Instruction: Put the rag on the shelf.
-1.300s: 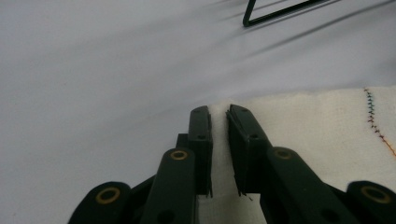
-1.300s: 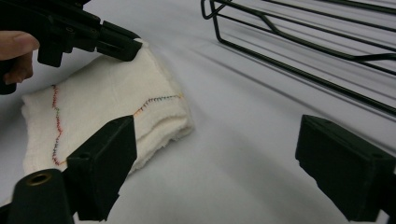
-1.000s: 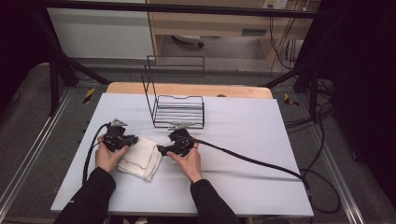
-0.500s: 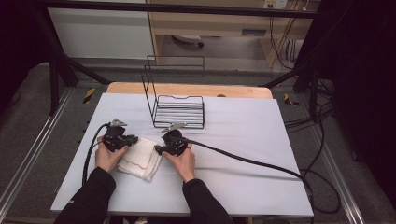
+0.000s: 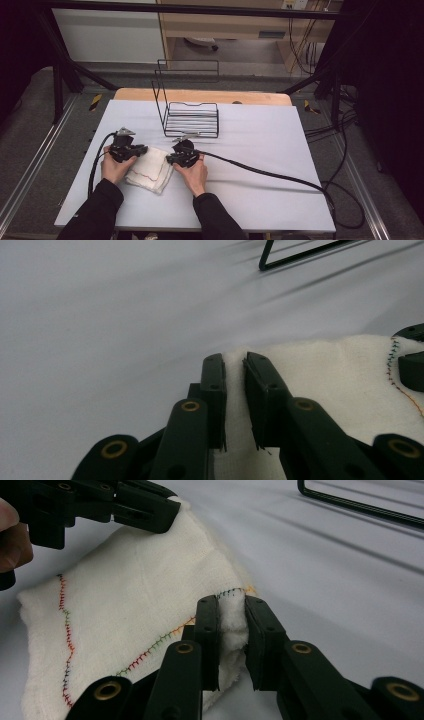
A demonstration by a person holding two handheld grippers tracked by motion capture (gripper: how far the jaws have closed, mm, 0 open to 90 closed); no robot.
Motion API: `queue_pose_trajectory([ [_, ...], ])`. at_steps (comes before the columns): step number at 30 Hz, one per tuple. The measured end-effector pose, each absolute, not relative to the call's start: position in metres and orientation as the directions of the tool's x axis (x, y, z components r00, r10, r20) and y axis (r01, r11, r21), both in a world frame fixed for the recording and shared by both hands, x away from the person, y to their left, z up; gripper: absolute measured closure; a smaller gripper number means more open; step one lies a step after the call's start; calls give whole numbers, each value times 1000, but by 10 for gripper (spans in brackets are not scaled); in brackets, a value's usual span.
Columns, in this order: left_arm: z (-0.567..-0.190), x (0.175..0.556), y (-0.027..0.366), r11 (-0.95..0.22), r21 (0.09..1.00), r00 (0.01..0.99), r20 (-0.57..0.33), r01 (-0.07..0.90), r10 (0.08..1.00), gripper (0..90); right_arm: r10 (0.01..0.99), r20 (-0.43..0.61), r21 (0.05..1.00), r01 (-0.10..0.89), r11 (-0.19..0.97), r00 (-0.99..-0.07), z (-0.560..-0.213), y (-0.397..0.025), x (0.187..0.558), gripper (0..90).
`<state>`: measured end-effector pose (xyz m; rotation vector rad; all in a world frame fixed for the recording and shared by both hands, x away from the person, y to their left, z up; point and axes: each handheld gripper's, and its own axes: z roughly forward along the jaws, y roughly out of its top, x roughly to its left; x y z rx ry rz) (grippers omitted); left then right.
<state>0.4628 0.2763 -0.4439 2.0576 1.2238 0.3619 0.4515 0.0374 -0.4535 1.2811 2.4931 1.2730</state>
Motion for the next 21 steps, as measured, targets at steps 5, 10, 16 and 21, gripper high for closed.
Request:
queue_pose_trajectory([
  [5,-443,462,279,-283,698,508,-133,658,851,818,696,285,706,635,313,-659,-452,37,451,804],
  [10,-434,456,284,-251,733,510,-150,632,847,827,689,265,739,601,305,-674,-444,35,447,810],
  [16,-419,442,293,-215,787,527,-159,578,835,828,677,264,776,568,273,-686,-429,32,439,811],
  [21,-408,431,295,-196,824,540,-152,532,828,829,663,250,807,530,261,-706,-416,29,434,811],
])
